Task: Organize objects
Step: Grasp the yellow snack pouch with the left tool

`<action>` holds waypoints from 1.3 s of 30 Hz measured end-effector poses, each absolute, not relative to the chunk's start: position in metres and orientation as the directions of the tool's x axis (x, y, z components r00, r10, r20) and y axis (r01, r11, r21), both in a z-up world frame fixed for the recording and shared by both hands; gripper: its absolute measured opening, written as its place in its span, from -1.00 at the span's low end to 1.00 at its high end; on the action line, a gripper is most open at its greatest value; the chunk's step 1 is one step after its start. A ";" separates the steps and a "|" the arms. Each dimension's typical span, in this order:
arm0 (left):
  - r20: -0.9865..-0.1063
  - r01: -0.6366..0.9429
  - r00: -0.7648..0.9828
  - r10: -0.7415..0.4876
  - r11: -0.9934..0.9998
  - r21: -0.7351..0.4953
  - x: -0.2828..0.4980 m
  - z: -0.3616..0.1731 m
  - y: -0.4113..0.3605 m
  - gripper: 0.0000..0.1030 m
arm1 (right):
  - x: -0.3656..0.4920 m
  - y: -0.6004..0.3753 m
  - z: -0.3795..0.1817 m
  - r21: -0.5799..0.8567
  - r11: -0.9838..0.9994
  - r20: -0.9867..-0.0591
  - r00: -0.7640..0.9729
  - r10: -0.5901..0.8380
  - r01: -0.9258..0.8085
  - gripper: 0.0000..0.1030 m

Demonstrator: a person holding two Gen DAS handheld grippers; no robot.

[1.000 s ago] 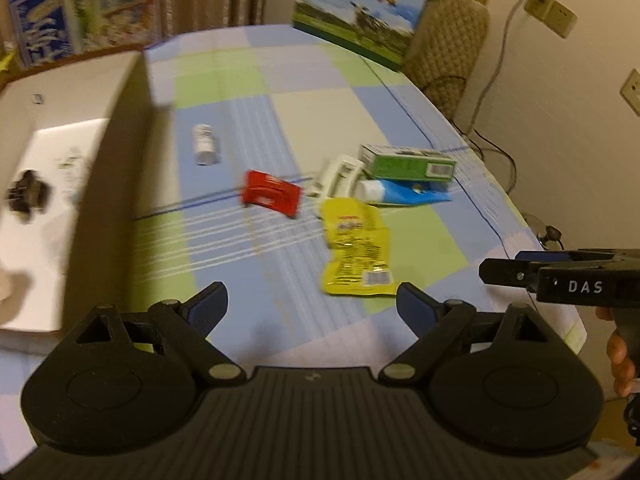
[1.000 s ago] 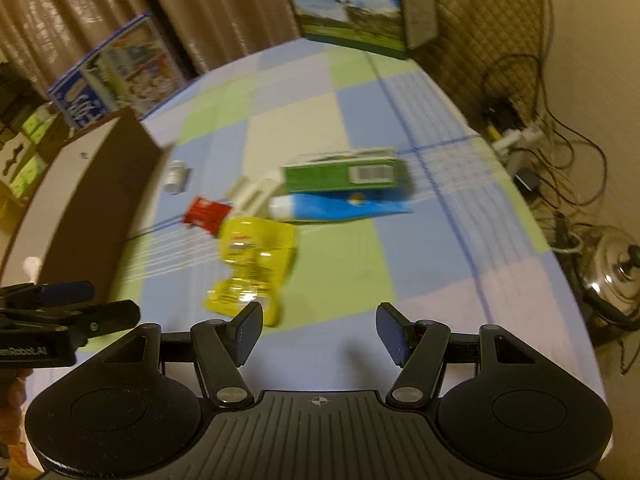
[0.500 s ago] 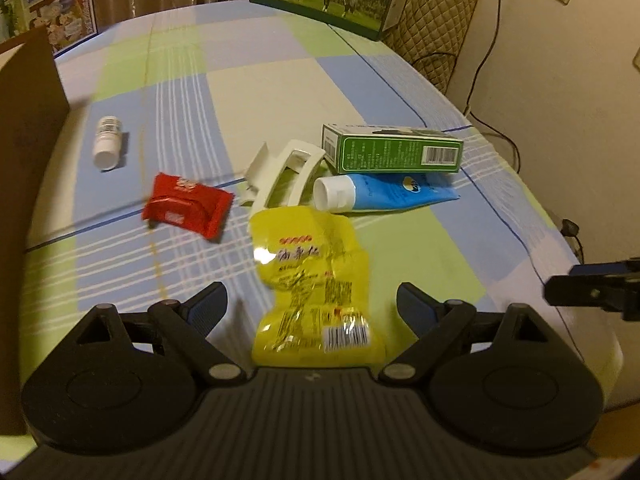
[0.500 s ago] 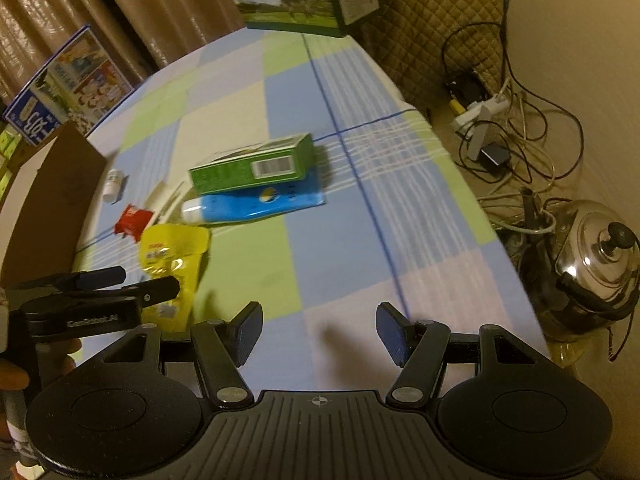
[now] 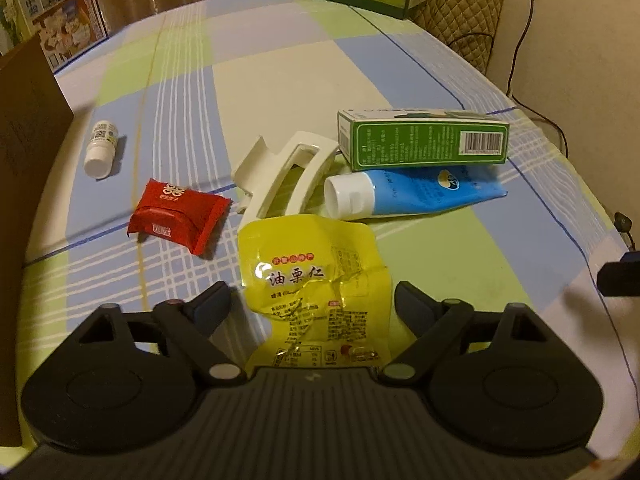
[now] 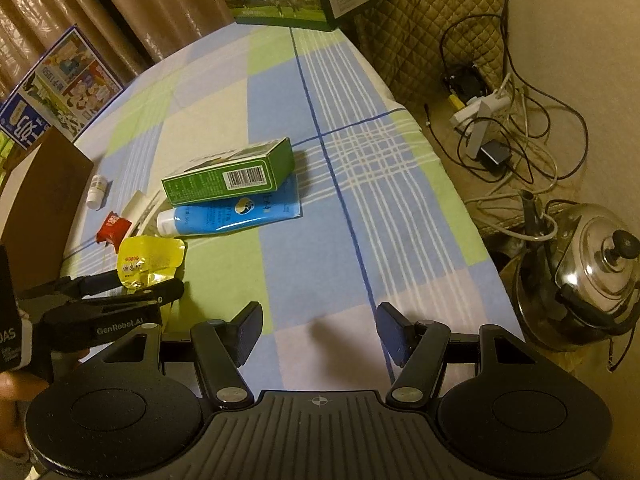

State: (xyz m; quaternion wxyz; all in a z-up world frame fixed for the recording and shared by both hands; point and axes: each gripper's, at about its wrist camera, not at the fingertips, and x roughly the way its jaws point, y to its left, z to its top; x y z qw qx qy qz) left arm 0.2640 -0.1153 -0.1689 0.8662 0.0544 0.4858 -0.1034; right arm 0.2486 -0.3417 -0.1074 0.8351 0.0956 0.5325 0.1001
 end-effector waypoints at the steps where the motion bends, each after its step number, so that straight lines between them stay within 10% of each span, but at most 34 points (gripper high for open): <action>1: -0.851 0.231 0.510 -0.130 0.973 -0.011 0.262 -0.168 -0.115 0.53 | 0.249 -0.341 -0.108 0.268 0.961 -0.870 0.411 0.271 -0.068 0.17; 9: -0.849 0.228 0.514 -0.127 0.974 -0.007 0.249 -0.164 -0.117 0.26 | 0.250 -0.336 -0.109 0.276 0.957 -0.866 0.406 0.290 -0.093 0.17; 39: -0.846 0.042 0.532 -0.041 0.999 -0.022 0.189 -0.128 -0.047 0.22 | 0.241 -0.283 -0.100 0.296 0.916 -0.844 0.374 0.383 -0.270 0.17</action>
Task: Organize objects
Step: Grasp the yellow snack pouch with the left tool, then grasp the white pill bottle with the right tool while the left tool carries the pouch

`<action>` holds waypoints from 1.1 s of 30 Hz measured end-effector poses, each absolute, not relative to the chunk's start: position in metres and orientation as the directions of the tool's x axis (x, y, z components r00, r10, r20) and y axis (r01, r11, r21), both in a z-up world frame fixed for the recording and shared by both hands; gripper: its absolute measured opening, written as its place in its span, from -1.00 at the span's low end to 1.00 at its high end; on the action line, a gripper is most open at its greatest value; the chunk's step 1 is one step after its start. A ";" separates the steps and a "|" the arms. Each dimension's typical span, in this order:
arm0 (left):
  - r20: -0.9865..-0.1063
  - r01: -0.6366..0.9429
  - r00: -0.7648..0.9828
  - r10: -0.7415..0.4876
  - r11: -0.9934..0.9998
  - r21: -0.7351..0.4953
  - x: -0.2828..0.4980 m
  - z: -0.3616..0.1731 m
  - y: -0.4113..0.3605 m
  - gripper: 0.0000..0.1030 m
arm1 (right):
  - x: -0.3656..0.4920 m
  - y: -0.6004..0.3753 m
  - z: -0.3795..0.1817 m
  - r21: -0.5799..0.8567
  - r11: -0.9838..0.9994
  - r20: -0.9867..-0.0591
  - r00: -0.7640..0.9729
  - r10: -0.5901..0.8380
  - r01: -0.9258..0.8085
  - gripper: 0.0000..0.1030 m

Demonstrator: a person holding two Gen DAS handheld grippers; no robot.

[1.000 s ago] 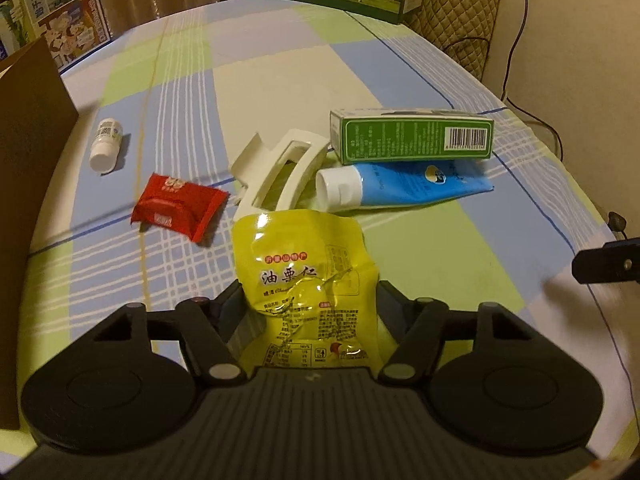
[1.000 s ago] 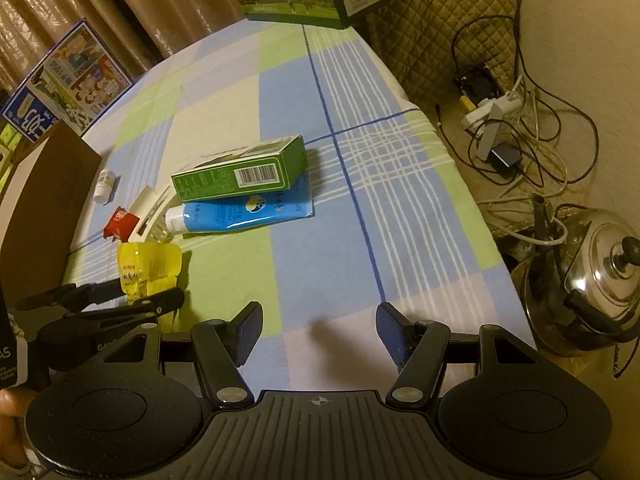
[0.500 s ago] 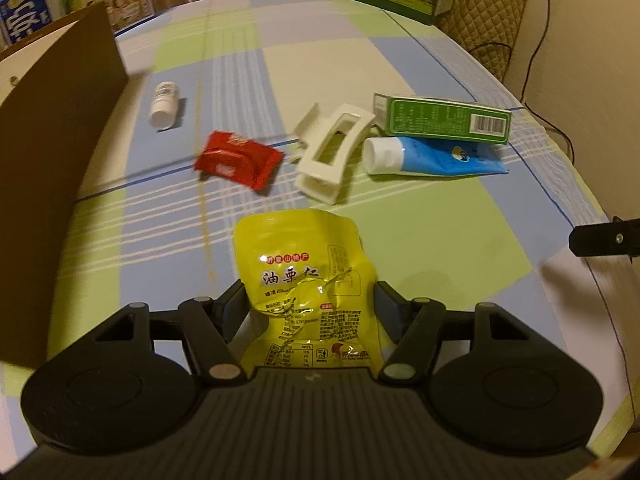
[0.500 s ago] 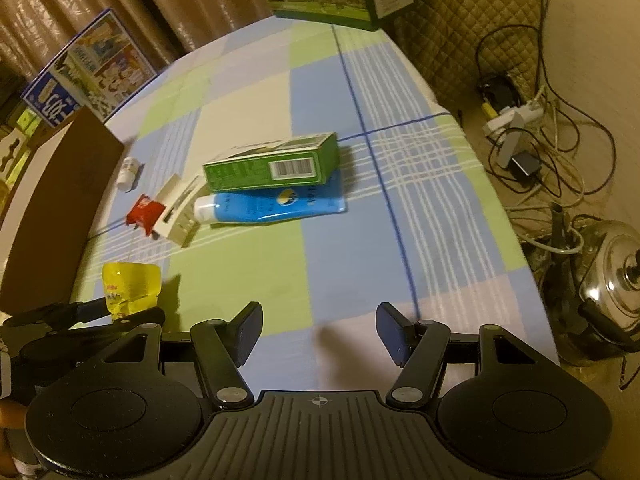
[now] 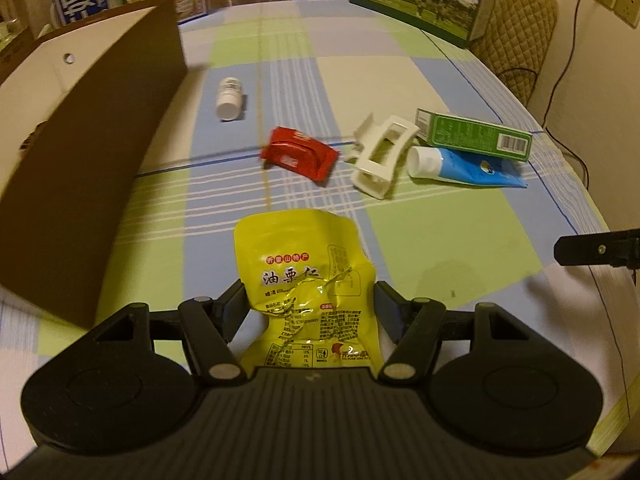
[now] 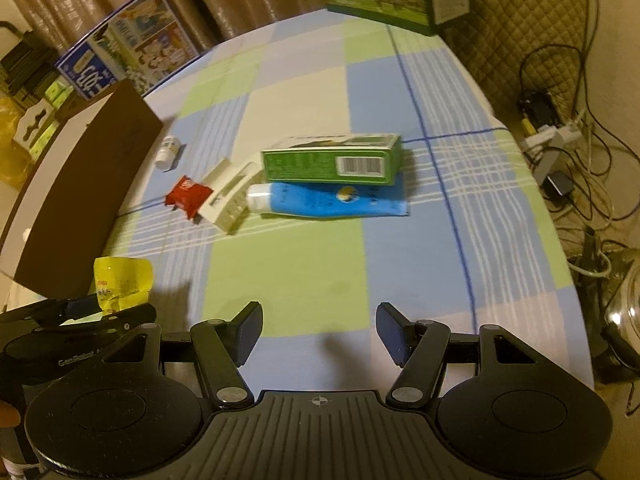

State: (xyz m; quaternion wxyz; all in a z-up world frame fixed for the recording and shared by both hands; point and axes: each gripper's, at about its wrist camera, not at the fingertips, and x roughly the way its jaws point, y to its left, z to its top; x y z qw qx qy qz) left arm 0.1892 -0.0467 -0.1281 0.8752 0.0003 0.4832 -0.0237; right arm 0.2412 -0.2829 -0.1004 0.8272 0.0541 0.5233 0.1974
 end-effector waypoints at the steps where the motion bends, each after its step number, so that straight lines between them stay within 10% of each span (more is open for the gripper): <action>1: -0.845 0.035 0.533 -0.038 0.999 -0.023 0.188 -0.127 -0.044 0.22 | 0.241 -0.280 -0.100 0.297 0.913 -0.843 0.372 0.388 -0.278 0.17; 33: -0.840 -0.289 0.522 0.147 0.957 -0.013 0.090 -0.094 0.081 0.22 | 0.250 -0.191 -0.099 0.373 0.794 -0.769 0.318 0.554 -0.481 0.17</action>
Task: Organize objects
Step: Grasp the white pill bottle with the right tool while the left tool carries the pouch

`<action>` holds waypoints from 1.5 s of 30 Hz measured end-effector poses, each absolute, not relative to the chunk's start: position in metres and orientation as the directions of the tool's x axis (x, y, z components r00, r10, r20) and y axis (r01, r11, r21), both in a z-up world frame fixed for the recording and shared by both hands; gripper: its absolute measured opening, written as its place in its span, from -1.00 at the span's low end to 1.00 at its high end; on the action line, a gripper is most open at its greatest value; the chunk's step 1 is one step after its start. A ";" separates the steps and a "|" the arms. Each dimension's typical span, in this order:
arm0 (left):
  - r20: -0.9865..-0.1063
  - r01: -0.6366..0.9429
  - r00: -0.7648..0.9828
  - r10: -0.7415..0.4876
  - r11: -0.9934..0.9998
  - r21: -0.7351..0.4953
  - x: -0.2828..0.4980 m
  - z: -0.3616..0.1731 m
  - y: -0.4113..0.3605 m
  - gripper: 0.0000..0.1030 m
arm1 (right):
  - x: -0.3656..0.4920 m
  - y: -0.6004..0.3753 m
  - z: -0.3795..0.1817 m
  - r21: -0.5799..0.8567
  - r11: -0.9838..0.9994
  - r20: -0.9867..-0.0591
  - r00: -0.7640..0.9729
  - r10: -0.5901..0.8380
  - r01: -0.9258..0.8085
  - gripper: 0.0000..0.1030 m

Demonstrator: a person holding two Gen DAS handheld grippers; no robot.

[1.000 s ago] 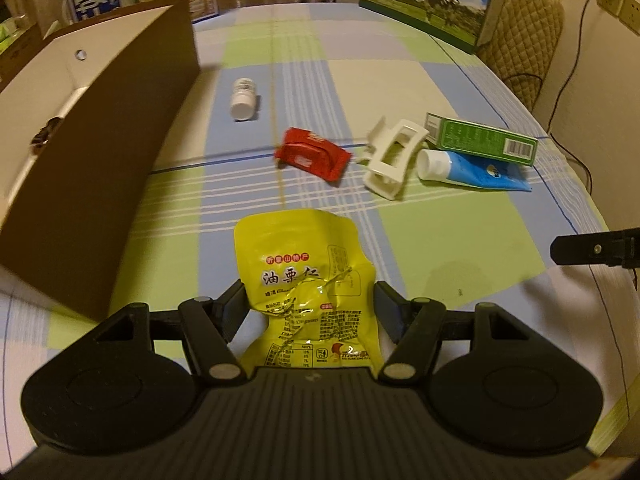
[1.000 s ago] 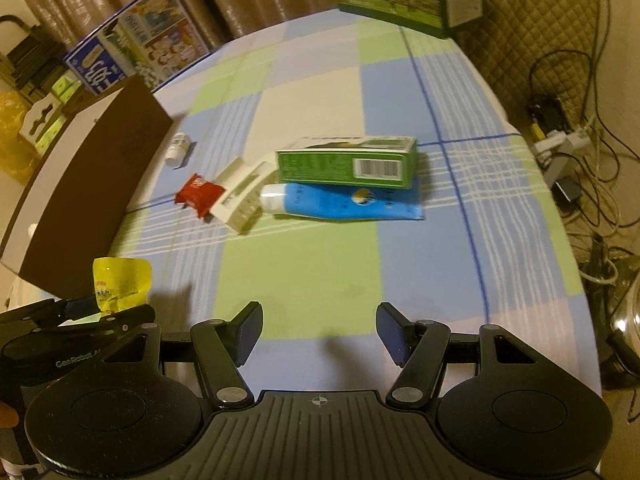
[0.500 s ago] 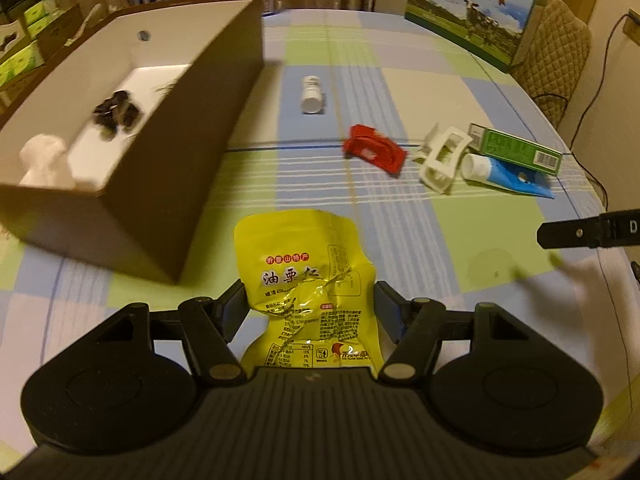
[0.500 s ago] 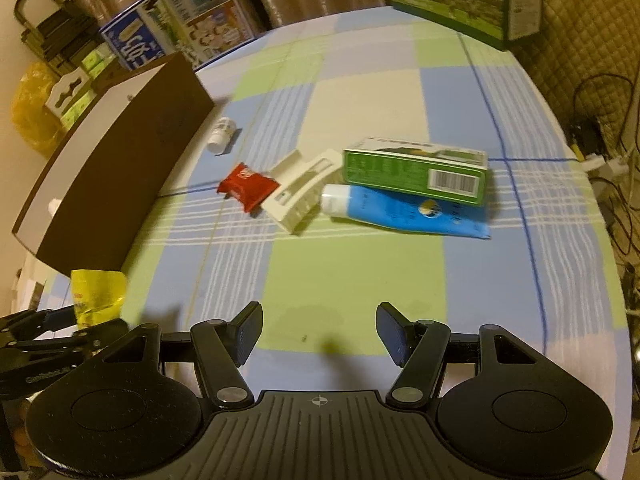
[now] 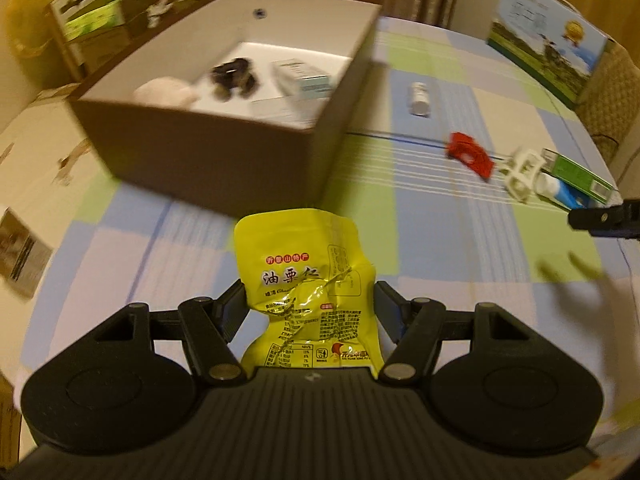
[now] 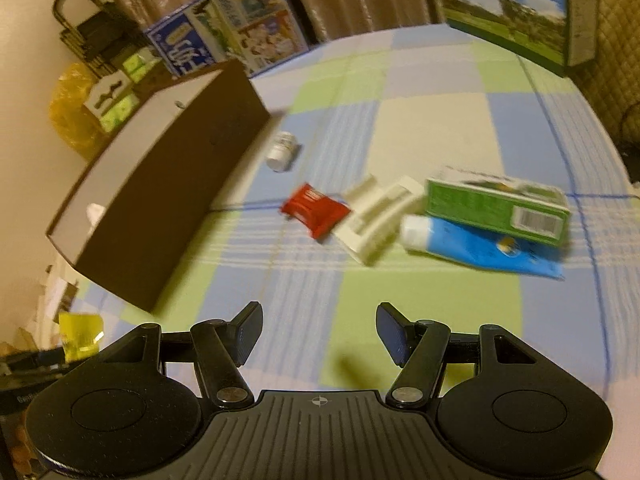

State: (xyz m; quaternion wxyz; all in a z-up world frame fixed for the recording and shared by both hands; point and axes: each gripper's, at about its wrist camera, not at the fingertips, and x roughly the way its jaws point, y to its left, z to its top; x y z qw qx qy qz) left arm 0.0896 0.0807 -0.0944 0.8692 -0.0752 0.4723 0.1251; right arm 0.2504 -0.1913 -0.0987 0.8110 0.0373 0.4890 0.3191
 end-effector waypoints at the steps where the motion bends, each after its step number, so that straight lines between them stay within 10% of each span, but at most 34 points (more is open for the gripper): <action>1: -0.841 -0.305 0.518 0.157 0.952 -0.010 0.086 -0.094 0.086 0.22 | 0.252 -0.187 -0.098 0.370 0.790 -0.768 0.317 0.556 -0.489 0.17; 24: -0.808 -0.602 0.455 0.374 0.798 0.031 0.063 -0.079 0.216 0.22 | 0.345 -0.072 -0.105 0.221 0.711 -0.740 0.361 0.568 -0.667 0.15; 45: -0.808 -0.632 0.430 0.403 0.774 0.049 0.089 -0.087 0.270 0.22 | 0.411 -0.001 -0.150 0.207 0.769 -0.801 0.347 0.488 -0.605 -0.34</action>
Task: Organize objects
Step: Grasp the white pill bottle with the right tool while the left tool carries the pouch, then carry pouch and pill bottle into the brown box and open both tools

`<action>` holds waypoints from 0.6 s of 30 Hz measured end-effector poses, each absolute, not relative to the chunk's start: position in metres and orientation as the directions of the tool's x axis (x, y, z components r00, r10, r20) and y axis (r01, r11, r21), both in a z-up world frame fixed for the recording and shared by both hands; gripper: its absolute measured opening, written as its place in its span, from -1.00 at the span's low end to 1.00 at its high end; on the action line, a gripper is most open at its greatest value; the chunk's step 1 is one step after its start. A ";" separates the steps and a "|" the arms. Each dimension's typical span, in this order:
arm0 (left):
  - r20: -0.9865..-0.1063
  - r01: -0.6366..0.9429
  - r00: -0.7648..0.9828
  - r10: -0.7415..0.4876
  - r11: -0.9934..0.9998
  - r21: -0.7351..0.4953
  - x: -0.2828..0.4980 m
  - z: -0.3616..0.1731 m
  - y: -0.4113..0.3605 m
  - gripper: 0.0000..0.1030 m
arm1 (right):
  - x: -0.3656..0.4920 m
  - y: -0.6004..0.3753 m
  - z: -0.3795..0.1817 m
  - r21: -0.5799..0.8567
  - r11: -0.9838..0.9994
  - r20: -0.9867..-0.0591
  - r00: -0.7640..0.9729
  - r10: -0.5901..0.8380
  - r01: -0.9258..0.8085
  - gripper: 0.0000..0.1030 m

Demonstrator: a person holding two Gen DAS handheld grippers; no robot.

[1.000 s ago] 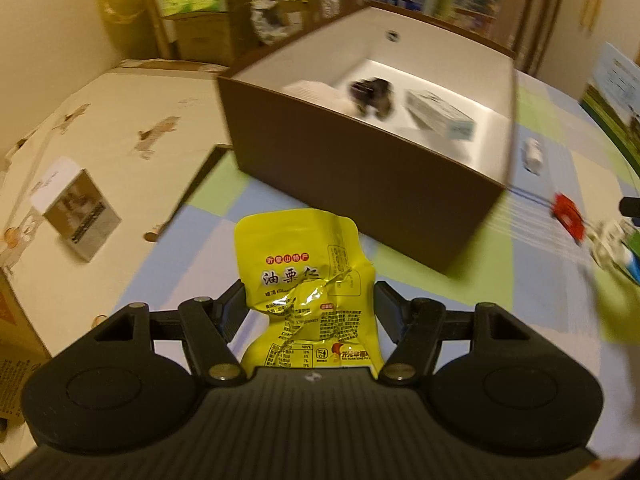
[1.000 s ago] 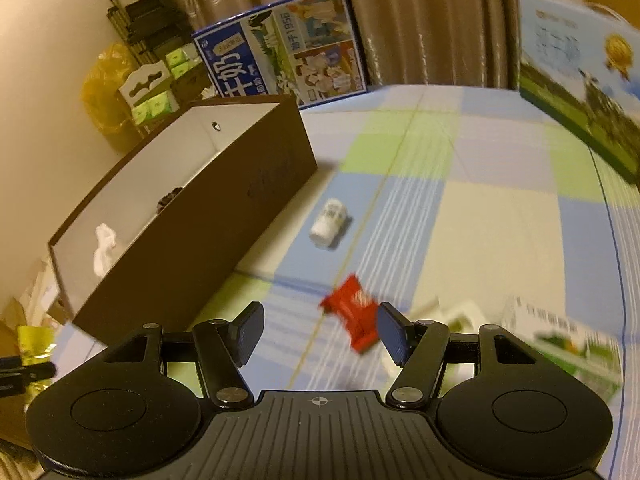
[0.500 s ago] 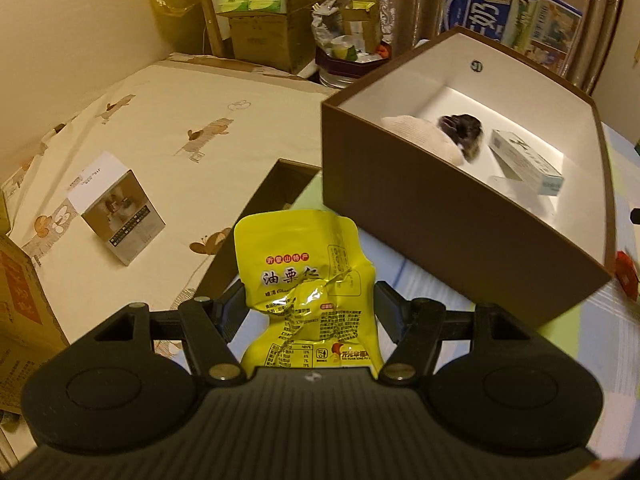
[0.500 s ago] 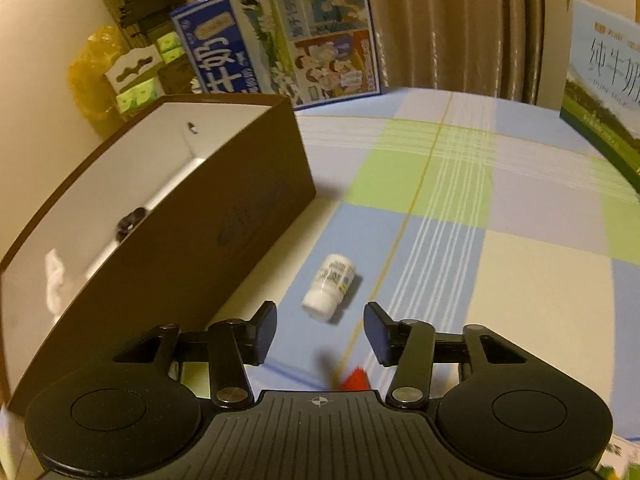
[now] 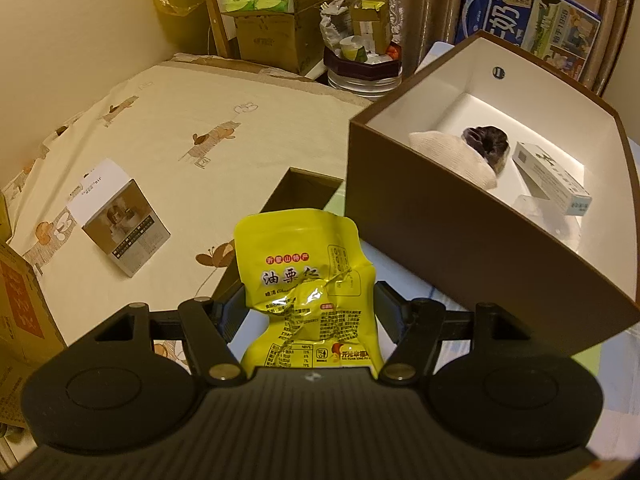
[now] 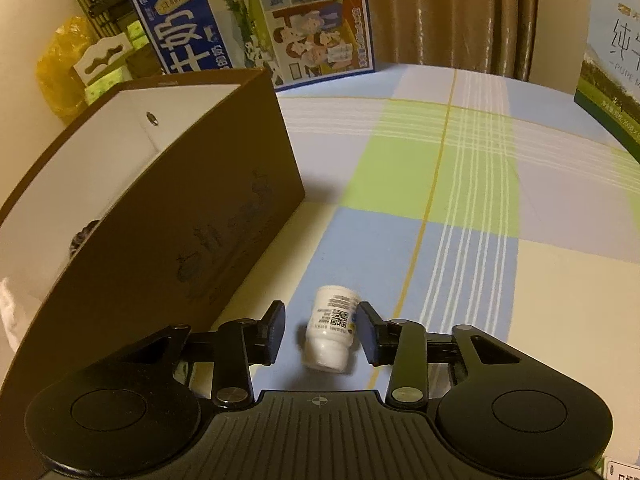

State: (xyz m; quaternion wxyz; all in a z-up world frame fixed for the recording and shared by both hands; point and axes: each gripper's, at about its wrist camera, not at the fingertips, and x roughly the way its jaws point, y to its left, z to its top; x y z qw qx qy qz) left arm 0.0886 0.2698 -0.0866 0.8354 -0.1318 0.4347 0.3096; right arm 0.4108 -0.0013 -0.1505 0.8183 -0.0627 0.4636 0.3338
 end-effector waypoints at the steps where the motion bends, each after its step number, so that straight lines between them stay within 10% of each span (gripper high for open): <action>1: -0.807 -0.633 0.430 0.405 0.773 0.051 0.089 -0.087 0.272 0.22 | 0.411 0.000 -0.152 0.207 0.772 -0.805 0.345 0.483 -0.601 -0.40; 18: -0.792 -0.611 0.454 0.409 0.789 0.057 0.089 -0.079 0.290 0.22 | 0.385 -0.007 -0.135 0.162 0.751 -0.801 0.359 0.479 -0.640 -0.53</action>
